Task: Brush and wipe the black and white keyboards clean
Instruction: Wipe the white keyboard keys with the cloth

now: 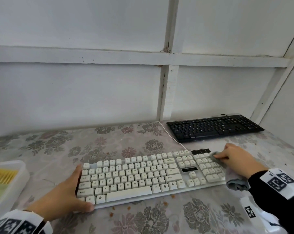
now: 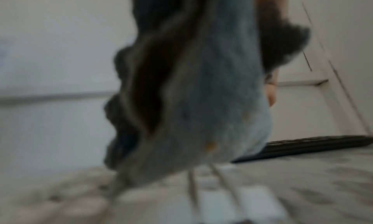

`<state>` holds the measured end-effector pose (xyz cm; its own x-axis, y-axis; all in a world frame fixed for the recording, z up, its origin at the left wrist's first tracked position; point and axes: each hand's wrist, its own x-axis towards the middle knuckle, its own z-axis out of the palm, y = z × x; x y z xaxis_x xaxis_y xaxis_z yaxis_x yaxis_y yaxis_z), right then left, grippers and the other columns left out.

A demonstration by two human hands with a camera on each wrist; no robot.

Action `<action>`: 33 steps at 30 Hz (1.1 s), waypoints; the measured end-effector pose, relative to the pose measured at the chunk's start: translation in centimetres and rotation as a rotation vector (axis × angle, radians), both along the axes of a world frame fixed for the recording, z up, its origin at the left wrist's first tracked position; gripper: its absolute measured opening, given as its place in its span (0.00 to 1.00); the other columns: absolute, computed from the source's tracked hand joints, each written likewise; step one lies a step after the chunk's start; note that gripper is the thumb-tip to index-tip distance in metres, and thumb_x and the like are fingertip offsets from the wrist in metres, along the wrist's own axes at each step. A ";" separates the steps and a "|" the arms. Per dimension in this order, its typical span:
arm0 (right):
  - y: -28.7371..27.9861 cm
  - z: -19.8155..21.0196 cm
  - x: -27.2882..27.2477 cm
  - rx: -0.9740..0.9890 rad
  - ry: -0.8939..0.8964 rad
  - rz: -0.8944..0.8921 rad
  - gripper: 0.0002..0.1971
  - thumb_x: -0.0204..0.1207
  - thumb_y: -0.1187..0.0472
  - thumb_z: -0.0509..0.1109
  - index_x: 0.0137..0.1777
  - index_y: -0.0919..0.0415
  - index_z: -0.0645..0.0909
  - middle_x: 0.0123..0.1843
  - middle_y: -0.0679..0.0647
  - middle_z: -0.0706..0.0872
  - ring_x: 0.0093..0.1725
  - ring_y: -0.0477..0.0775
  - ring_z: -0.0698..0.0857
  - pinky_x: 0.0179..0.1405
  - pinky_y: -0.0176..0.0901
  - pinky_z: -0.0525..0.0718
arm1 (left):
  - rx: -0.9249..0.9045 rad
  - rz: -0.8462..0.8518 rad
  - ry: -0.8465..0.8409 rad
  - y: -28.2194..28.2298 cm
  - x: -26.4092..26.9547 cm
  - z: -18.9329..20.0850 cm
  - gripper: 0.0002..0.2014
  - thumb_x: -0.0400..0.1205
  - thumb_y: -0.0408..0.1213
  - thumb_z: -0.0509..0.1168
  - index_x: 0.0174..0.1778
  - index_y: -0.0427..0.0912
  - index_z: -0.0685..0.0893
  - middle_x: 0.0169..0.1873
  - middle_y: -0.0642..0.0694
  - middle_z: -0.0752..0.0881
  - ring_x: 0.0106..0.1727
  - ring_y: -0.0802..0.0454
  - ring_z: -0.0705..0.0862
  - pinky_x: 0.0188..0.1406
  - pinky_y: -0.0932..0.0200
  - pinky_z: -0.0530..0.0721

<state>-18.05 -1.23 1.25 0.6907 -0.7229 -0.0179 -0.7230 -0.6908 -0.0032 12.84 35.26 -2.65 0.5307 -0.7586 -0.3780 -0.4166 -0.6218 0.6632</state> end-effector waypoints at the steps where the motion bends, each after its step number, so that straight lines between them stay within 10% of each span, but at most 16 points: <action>1: -0.1 0.3 -0.1 -0.018 0.012 -0.019 0.12 0.81 0.49 0.64 0.58 0.43 0.87 0.40 0.43 0.67 0.39 0.44 0.73 0.30 0.26 0.61 | 0.002 0.001 0.001 0.0 0.0 0.0 0.74 0.45 0.61 0.79 0.81 0.56 0.36 0.70 0.59 0.70 0.66 0.60 0.76 0.68 0.60 0.74; 11: 14.0 2.3 11.2 0.364 -0.235 0.460 0.15 0.78 0.45 0.67 0.59 0.49 0.87 0.44 0.42 0.70 0.39 0.36 0.71 0.36 0.23 0.65 | 0.023 0.030 0.012 -0.3 -0.2 0.0 0.69 0.56 0.51 0.80 0.81 0.55 0.35 0.66 0.57 0.72 0.62 0.59 0.77 0.59 0.65 0.74; 17: 23.0 1.1 19.9 0.331 -0.166 0.734 0.12 0.80 0.62 0.65 0.57 0.60 0.88 0.56 0.60 0.75 0.50 0.64 0.79 0.46 0.44 0.72 | 0.006 0.043 0.014 -0.3 0.0 -0.2 0.68 0.59 0.47 0.81 0.80 0.53 0.32 0.66 0.55 0.77 0.61 0.56 0.80 0.61 0.60 0.79; 24: 26.4 0.2 22.2 0.188 -0.023 0.704 0.14 0.80 0.71 0.60 0.63 0.70 0.82 0.67 0.64 0.71 0.61 0.70 0.76 0.51 0.58 0.76 | 0.030 0.020 -0.091 -0.3 -0.3 0.0 0.64 0.67 0.43 0.78 0.80 0.49 0.29 0.65 0.52 0.79 0.61 0.56 0.80 0.57 0.62 0.80; 33: 20.9 -1.4 19.4 0.205 -0.115 0.637 0.11 0.78 0.64 0.65 0.54 0.69 0.85 0.48 0.57 0.71 0.43 0.60 0.77 0.32 0.36 0.68 | 0.082 0.035 -0.066 -0.3 -1.1 1.1 0.66 0.65 0.48 0.79 0.80 0.47 0.30 0.74 0.52 0.70 0.67 0.54 0.74 0.68 0.63 0.70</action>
